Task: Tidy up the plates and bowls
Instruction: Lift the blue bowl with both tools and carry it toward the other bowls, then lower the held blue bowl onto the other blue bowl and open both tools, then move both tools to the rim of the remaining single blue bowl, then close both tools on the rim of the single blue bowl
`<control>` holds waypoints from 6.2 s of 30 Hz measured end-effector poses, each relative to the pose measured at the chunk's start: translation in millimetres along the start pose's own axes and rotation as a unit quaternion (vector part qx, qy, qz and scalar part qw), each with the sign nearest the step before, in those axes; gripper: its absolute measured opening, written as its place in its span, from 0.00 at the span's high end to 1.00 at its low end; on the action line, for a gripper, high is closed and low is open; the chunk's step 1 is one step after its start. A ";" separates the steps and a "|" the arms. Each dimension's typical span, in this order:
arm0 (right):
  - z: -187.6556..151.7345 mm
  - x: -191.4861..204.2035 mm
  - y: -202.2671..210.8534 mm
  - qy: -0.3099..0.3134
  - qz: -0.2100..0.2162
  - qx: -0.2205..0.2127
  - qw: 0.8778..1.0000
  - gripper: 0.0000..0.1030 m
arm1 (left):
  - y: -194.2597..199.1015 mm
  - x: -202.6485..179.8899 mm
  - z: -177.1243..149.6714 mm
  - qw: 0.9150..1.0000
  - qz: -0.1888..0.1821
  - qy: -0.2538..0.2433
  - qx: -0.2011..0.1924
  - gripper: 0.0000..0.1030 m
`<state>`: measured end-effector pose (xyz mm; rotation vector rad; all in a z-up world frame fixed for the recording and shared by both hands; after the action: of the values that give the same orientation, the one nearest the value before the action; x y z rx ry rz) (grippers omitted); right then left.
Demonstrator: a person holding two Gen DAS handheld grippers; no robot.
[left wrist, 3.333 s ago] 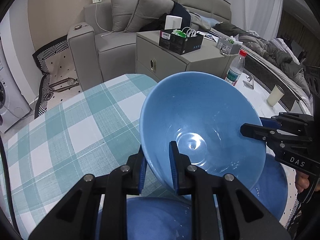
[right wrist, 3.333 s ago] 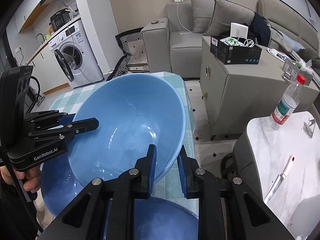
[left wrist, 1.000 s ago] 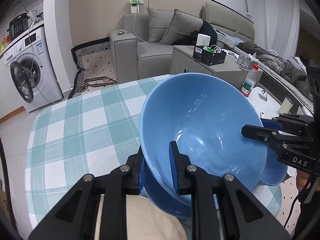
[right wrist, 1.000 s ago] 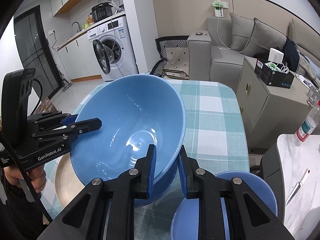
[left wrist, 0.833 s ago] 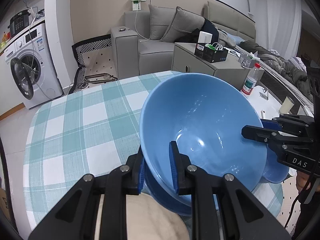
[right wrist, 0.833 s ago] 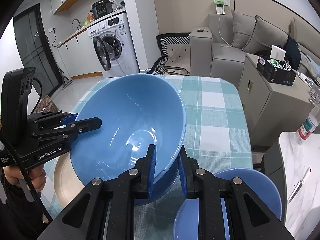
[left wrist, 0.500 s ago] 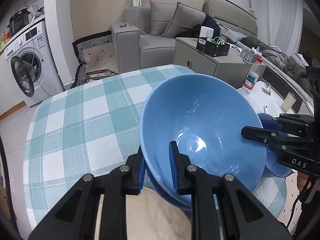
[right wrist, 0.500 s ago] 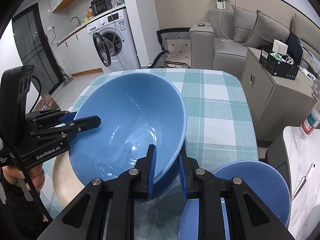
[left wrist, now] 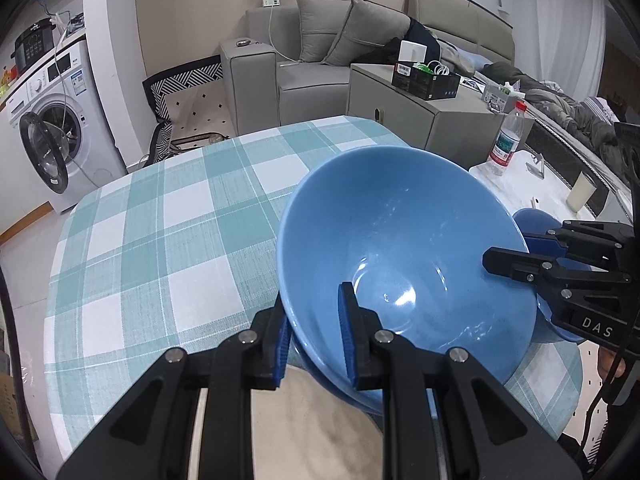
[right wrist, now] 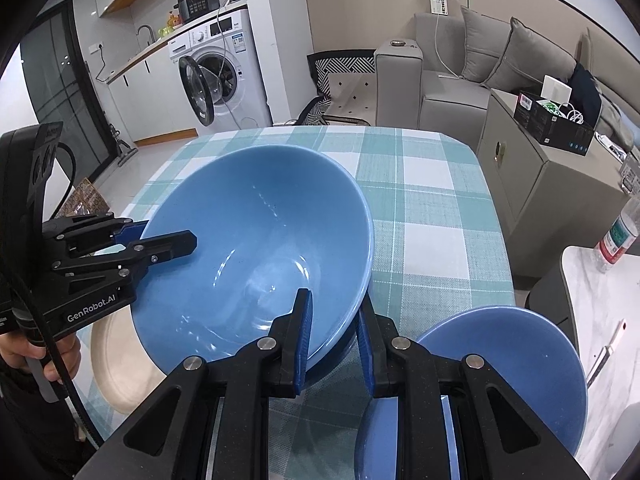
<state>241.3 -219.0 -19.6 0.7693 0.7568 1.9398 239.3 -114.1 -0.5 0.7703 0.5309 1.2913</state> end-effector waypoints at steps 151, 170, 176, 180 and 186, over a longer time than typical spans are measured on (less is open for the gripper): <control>-106.9 -161.6 117.0 -0.174 -0.071 -0.124 0.974 0.38 | 27.4 -190.2 -31.0 0.991 -0.105 -0.078 0.018 0.54; -116.8 -172.1 87.3 -0.183 -0.058 -0.085 0.978 0.72 | 11.6 -195.1 -33.4 0.990 -0.111 -0.076 0.033 0.61; -115.3 -167.7 84.3 -0.176 -0.057 -0.081 0.979 0.78 | 14.8 -195.3 -32.8 0.990 -0.110 -0.080 0.026 0.67; -114.5 -165.0 84.9 -0.173 -0.057 -0.082 0.980 0.79 | 13.9 -194.2 -33.4 0.991 -0.106 -0.080 0.028 0.67; -112.4 -162.7 85.9 -0.169 -0.063 -0.083 0.980 0.78 | 13.6 -192.9 -33.4 0.991 -0.102 -0.078 0.028 0.67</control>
<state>179.7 -421.7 -59.5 0.8961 0.4217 1.6773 164.5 -293.9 -24.9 0.8328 0.5077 1.0223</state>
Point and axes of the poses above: each gripper's, at about its wrist camera, not at the fingertips, and y roughly against the way its jaws point, x to its left, z to its top, the point moved 6 cm from there along -y, roughly the way its jaws point, and after that the axes turned 9 degrees about z, right-handed, at the moved point
